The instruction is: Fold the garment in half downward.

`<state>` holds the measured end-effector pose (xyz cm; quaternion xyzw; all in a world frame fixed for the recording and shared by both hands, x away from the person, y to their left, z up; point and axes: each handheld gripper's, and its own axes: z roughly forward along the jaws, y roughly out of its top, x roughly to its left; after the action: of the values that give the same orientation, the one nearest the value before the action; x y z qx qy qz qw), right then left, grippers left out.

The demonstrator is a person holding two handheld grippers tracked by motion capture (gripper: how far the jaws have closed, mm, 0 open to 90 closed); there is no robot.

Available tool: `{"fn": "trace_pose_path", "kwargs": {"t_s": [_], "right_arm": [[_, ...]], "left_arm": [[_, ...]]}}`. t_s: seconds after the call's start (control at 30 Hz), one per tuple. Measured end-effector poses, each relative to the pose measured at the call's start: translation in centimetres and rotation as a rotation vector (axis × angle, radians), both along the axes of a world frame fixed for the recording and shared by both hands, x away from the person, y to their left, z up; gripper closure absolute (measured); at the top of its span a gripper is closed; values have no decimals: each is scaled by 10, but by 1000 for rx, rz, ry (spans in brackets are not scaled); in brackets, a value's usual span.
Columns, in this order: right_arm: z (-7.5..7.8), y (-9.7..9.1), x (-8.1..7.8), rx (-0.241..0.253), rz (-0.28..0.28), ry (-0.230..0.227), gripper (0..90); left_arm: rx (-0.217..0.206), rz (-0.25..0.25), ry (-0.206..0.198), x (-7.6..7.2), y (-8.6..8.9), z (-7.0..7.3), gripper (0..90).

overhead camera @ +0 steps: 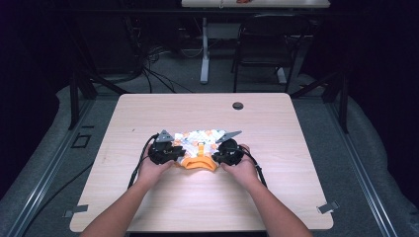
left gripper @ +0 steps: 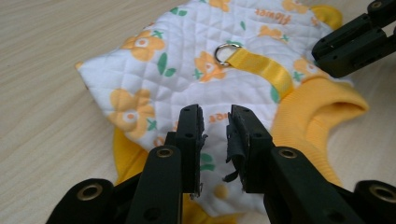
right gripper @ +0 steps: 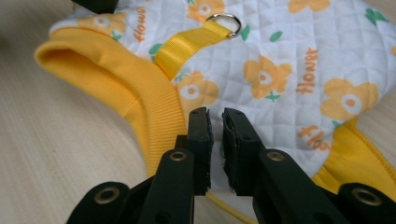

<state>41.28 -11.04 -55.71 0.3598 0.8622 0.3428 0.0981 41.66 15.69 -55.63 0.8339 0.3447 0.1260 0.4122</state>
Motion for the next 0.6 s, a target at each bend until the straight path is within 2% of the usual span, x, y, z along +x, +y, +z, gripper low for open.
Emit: {"fn": "trace_pose_path", "kwargs": {"t_s": [0.13,0.23,0.33,0.37,0.57,0.6], "right_arm": [[11,0,-11,27,25,-20,781],[19,-3,-19,37,38,-33,767],[24,-6,-24,44,35,-40,754],[29,-9,-30,47,22,-57,738],[35,-20,-44,41,9,-77,697],[37,-25,-51,54,-6,-82,679]], "left_arm": [[-15,1,-1,-8,5,7,710],[-53,13,5,-16,15,15,696],[-75,24,9,-21,23,20,687],[-85,34,1,-26,28,22,681],[-79,40,-13,-41,40,26,671],[-84,35,-14,-47,44,27,666]]}}
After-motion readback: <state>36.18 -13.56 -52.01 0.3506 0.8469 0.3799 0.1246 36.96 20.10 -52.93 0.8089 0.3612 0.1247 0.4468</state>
